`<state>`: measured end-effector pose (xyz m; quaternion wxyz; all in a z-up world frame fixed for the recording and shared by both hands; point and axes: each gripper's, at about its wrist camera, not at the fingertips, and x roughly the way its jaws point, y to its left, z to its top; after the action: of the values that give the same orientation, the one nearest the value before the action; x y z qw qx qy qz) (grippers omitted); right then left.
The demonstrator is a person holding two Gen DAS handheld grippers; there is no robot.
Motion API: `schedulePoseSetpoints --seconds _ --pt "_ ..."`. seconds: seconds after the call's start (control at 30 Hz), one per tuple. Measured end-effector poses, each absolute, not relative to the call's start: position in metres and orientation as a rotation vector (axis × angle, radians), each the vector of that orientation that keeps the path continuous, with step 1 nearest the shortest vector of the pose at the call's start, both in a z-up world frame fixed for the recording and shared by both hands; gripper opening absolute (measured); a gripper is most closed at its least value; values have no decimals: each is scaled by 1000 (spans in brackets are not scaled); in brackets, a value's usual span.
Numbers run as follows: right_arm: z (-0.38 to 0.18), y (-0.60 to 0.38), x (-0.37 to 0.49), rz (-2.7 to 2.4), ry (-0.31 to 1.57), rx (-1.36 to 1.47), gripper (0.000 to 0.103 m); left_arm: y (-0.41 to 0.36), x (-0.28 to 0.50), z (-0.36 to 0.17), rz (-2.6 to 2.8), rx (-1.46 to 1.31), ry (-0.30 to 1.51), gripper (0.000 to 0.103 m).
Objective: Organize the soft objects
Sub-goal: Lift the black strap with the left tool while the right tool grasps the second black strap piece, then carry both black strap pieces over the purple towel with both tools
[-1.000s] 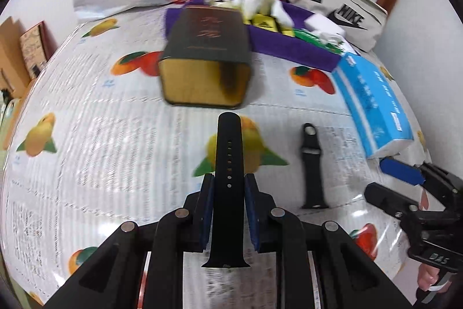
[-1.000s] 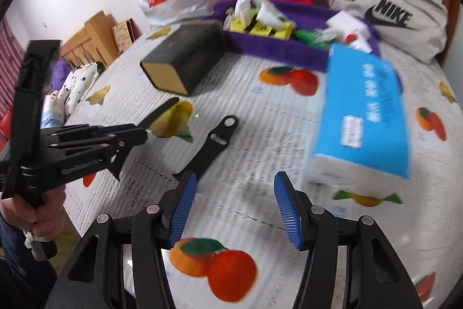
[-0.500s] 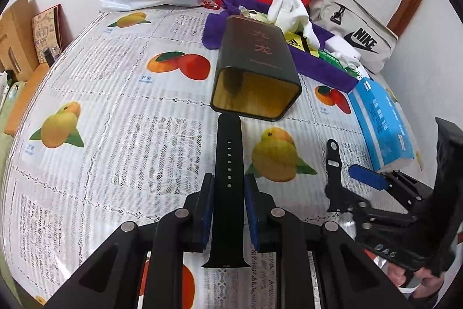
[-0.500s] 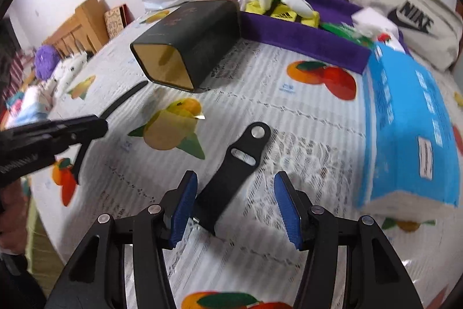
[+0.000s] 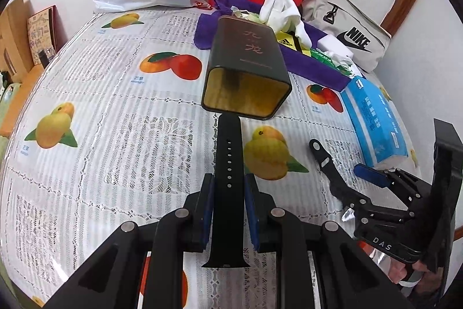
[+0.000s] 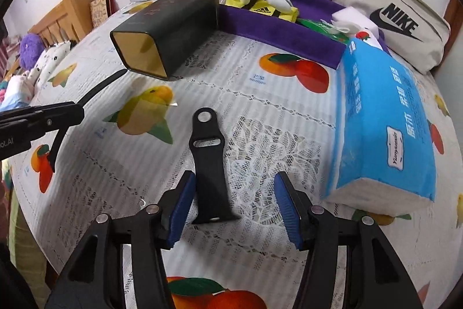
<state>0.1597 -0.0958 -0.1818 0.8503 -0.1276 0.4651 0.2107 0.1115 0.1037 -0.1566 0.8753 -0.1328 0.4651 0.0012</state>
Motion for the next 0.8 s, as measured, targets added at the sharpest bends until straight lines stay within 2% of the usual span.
schedulePoseSetpoints --seconds 0.1,0.17,0.2,0.23,0.63,0.8 --pt "-183 -88 155 482 942 -287 48 103 112 -157 -1 -279 974 20" --pt "-183 -82 152 525 924 -294 38 103 112 -157 1 -277 974 20" --pt "-184 -79 151 544 920 -292 26 103 112 -156 1 -278 973 20" --pt "-184 -79 151 556 920 -286 21 103 111 -156 0 -278 972 20" --pt "-184 -77 148 589 926 -302 24 102 110 -153 -4 -285 969 20" --pt "-184 -82 154 623 928 -274 21 100 110 -149 -8 -284 961 20"
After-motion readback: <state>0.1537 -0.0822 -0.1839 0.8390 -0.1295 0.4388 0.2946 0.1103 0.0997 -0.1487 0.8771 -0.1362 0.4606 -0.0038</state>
